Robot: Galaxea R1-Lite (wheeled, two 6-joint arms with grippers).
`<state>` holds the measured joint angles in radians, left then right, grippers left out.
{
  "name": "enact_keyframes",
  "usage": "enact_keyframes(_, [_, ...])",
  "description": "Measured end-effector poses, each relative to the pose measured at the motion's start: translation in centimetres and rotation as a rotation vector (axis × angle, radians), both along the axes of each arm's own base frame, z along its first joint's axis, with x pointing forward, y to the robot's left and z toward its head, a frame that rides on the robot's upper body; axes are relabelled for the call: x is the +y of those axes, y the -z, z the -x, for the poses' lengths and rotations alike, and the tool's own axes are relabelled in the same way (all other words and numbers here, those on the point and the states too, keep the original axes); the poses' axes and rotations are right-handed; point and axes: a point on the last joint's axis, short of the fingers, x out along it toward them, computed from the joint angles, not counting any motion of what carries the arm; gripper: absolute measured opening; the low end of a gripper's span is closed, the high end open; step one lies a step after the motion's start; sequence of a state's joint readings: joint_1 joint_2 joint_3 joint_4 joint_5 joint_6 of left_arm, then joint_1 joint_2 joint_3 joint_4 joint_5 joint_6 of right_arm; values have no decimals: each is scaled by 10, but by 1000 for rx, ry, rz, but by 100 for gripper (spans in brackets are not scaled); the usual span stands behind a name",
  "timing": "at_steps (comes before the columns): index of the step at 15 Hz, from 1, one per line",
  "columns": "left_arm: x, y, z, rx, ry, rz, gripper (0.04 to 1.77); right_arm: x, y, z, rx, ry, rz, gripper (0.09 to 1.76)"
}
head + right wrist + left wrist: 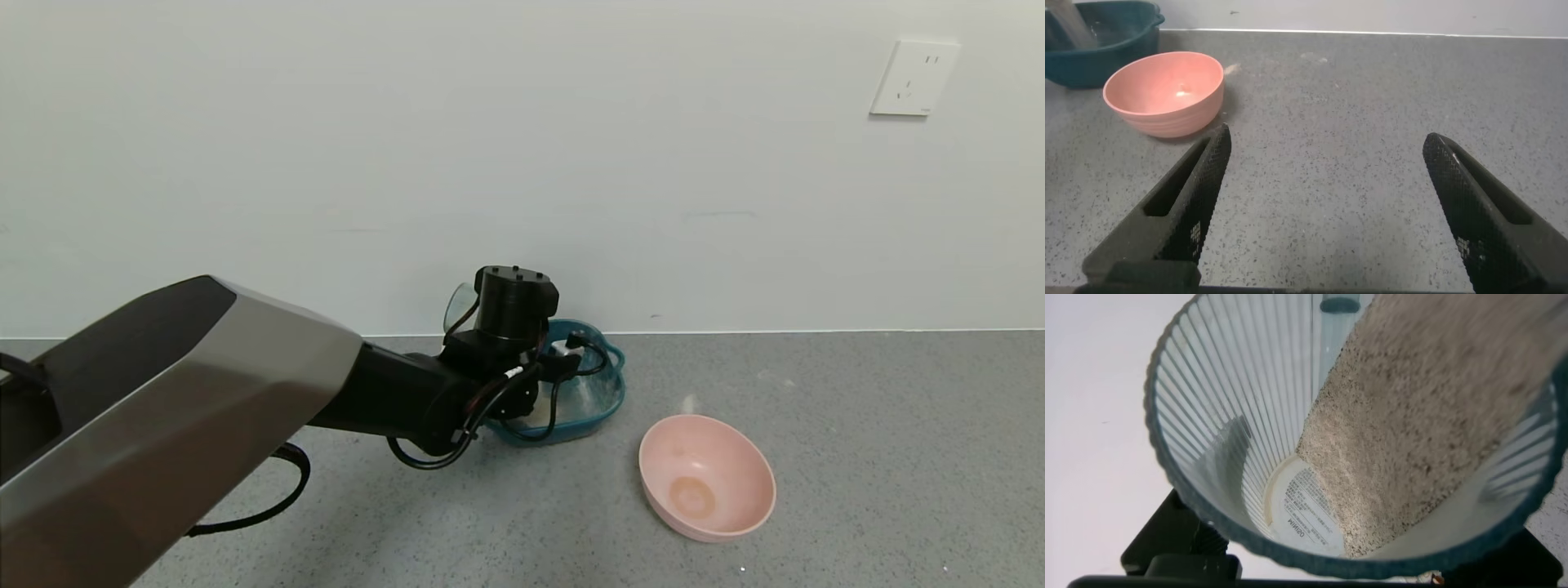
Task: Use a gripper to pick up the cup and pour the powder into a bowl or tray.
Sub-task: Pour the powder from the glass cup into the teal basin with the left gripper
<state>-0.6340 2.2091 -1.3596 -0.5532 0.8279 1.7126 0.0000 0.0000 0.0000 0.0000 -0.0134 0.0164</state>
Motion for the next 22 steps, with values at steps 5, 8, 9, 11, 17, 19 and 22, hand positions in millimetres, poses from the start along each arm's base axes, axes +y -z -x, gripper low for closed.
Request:
enact_keyframes(5, [0,0,0,-1,-12,-4,133,0,0,0,0,0,0,171])
enact_keyframes(8, [0,0,0,-2,-14,-4,133,0,0,0,0,0,0,171])
enact_keyframes(9, [0,0,0,-1,-14,-4,133,0,0,0,0,0,0,171])
enact_keyframes(11, [0,0,0,-1,-14,-4,133,0,0,0,0,0,0,171])
enact_keyframes(17, [1,-1,1,-34,-17,32,133,0,0,0,0,0,0,171])
enact_keyframes(19, [4,-2,2,-65,-19,57,133,0,0,0,0,0,0,171])
enact_keyframes(22, [8,-1,6,-111,-14,96,133,0,0,0,0,0,0,171])
